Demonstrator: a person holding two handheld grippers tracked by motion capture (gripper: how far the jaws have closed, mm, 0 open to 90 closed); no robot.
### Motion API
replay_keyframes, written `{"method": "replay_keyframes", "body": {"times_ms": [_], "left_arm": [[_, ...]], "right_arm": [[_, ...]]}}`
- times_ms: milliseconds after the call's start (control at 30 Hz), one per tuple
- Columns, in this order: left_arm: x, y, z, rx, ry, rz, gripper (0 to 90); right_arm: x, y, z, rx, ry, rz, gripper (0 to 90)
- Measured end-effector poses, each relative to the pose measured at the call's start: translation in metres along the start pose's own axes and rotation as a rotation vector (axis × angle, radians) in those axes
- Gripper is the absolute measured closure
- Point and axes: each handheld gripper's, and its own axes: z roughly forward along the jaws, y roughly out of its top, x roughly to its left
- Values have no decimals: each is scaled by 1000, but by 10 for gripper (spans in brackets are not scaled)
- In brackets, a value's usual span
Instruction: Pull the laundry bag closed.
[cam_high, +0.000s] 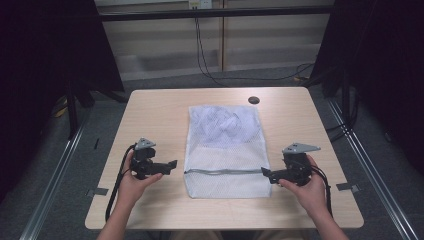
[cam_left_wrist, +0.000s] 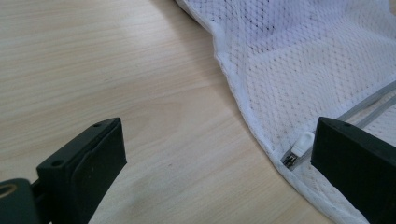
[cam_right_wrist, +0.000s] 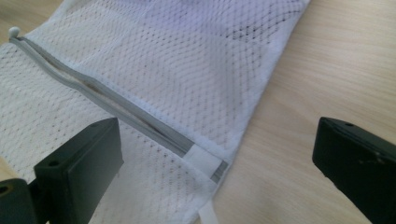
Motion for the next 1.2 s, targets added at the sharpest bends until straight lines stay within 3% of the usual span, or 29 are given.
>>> {"method": "replay_keyframes", "body": {"times_ms": [200, 233, 267, 333, 567, 1200], "left_arm": [[3, -2, -3, 3, 6, -17, 29], [5, -2, -5, 11, 3, -5, 29], [5, -3, -6, 0, 2, -30, 29], [6, -3, -7, -5, 0, -39, 29], [7, -3, -9, -13, -11, -50, 29], [12, -4, -10, -13, -15, -60, 29]], "right_arm": [[12, 8, 5, 2, 25, 0, 37], [12, 8, 5, 2, 25, 0, 37], [16, 12, 8, 8, 36, 8, 37], [20, 15, 11, 14, 52, 13, 37], [36, 29, 19, 26, 95, 2, 41], [62, 47, 42, 62, 131, -15, 50]]}}
